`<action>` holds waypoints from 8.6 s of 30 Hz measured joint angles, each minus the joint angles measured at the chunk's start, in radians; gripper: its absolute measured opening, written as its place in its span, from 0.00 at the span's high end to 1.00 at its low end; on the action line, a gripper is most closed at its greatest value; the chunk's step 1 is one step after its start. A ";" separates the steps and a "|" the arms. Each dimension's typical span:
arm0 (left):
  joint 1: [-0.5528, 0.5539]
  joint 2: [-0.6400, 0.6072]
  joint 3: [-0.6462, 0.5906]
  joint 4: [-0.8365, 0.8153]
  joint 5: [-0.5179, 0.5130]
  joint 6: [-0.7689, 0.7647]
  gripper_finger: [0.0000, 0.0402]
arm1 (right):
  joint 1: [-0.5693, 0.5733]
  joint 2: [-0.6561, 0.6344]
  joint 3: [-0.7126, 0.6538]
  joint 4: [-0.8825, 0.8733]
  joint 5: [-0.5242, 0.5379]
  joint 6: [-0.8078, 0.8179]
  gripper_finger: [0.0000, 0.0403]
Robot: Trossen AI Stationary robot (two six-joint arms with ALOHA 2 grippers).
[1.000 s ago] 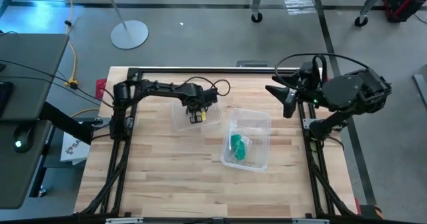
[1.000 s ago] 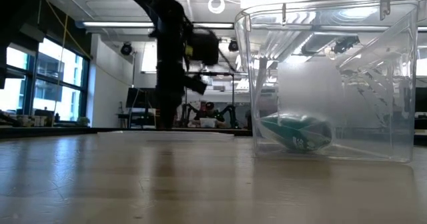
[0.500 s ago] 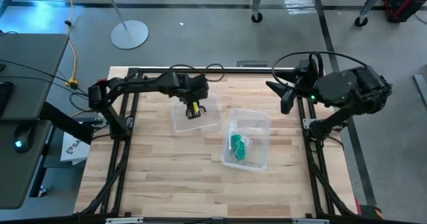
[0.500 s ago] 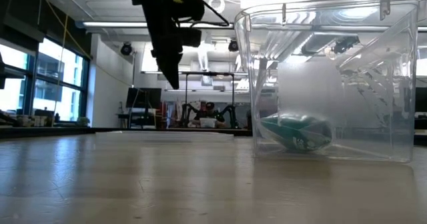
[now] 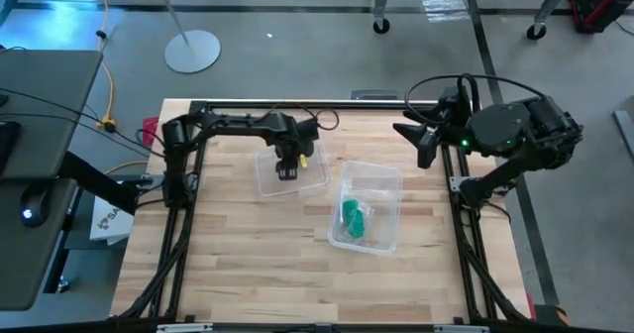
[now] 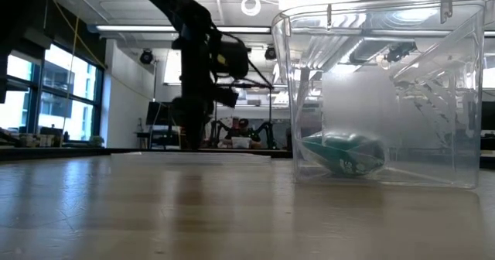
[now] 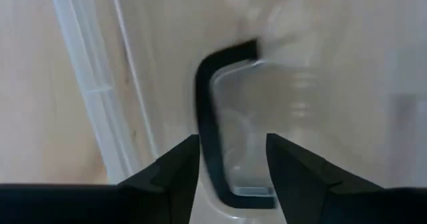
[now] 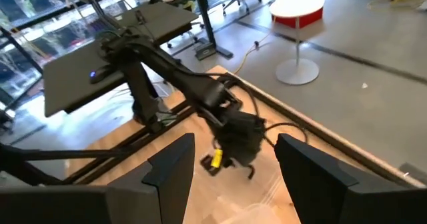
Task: Roll bandage
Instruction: Close the transparent bin
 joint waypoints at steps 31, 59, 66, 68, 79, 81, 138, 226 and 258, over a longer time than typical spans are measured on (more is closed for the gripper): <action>-0.148 -0.210 0.001 0.043 -0.240 -0.263 1.00 | 0.086 0.001 0.000 -0.026 0.002 0.061 0.49; -0.480 -0.732 -0.637 0.149 0.148 -1.317 1.00 | -0.447 0.697 0.000 0.265 -1.100 -0.534 0.49; -0.463 -0.899 -0.688 0.042 -0.042 -1.495 1.00 | -0.391 0.830 0.000 0.499 -1.137 -0.555 0.49; -0.414 -0.902 -0.723 0.043 -0.048 -1.481 1.00 | -0.375 0.870 0.000 0.528 -1.097 -0.569 0.49; -0.289 -0.896 -0.864 0.104 -0.047 -1.466 1.00 | -0.280 1.010 0.000 0.450 -1.065 -0.621 0.49; -0.300 -0.896 -0.885 0.128 0.013 -1.512 1.00 | -0.274 1.012 0.000 0.350 -1.064 -0.619 0.49; -0.437 -0.813 -0.917 0.387 0.236 -1.425 1.00 | -0.176 1.050 0.001 0.109 -0.661 -0.250 0.90; -0.629 -0.485 -0.901 0.902 -0.069 -1.483 1.00 | -0.176 0.857 -0.631 0.889 -0.471 -1.484 0.65; -0.711 -0.490 -0.897 0.828 0.069 -1.464 1.00 | -0.119 0.850 -0.643 1.322 -0.340 -1.233 0.65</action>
